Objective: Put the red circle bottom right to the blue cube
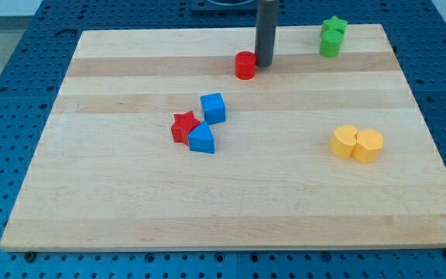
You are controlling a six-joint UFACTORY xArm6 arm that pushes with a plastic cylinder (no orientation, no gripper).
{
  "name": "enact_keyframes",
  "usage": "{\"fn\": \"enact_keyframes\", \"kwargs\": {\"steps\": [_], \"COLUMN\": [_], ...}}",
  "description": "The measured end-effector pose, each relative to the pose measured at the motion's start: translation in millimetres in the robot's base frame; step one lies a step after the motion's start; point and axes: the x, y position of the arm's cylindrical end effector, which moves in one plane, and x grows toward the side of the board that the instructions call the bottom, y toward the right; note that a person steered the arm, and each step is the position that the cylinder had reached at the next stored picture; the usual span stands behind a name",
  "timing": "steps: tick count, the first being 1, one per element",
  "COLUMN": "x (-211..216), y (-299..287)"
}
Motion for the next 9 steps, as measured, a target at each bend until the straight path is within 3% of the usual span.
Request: {"fn": "enact_keyframes", "kwargs": {"steps": [2, 6, 7, 9], "x": [-37.6, 79.2, 82.5, 15.3], "y": [-18.0, 4.3, 4.3, -1.6]}}
